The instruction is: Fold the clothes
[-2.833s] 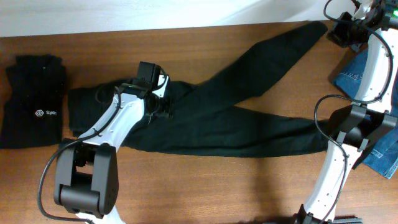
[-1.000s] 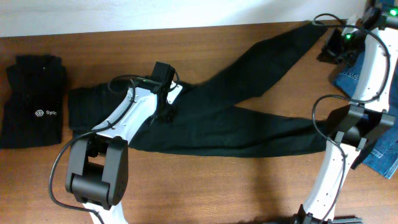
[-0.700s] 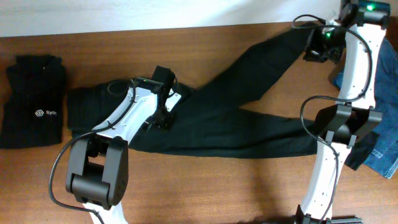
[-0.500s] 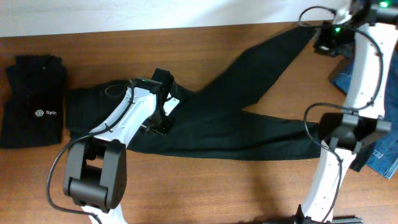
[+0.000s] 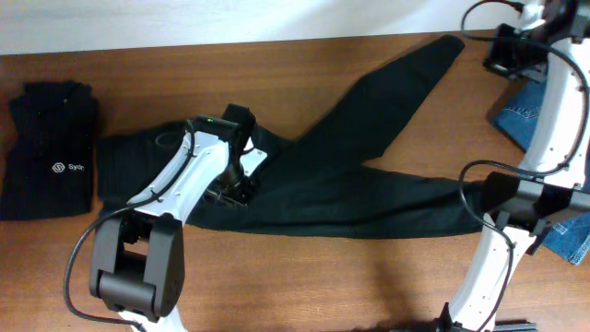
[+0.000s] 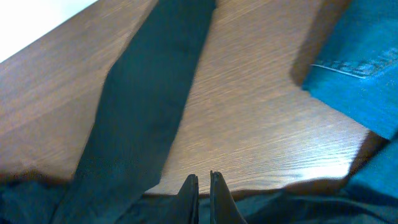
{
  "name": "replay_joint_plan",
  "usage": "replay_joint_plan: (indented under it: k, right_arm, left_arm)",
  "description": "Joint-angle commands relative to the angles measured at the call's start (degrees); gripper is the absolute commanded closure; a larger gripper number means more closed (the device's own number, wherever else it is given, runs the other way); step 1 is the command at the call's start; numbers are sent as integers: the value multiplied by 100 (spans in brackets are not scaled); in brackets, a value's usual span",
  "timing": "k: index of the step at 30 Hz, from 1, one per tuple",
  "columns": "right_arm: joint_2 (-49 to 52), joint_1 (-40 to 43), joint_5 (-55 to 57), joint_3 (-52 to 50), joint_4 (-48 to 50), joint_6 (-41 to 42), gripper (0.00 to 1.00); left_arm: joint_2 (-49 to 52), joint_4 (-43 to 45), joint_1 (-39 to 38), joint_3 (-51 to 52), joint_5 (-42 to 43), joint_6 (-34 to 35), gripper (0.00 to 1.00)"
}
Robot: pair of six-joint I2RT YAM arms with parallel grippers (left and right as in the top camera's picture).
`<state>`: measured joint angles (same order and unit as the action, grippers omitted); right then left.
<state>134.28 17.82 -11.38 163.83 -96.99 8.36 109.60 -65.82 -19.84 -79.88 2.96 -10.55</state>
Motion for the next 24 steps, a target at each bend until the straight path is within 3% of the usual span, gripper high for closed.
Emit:
replay_joint_plan:
  k: [1,22,23,24]
  right_arm:
    - [-348,229,111,35,-33,-66,96]
    - [-459,247,-15,33,-33,-221,96]
    - [-479,247,-15,33,-33,-221,96]
    - [-498,247,-15,33,-33,-221,96]
  left_arm:
    - [-168,-55,-116,214,221,-92,100]
    - [-162,365,-219,1222,957,-68,98]
    - [-162,420,-219,1287,992,-68,89]
    - [-162,463,-219,1351,1001,-68,68]
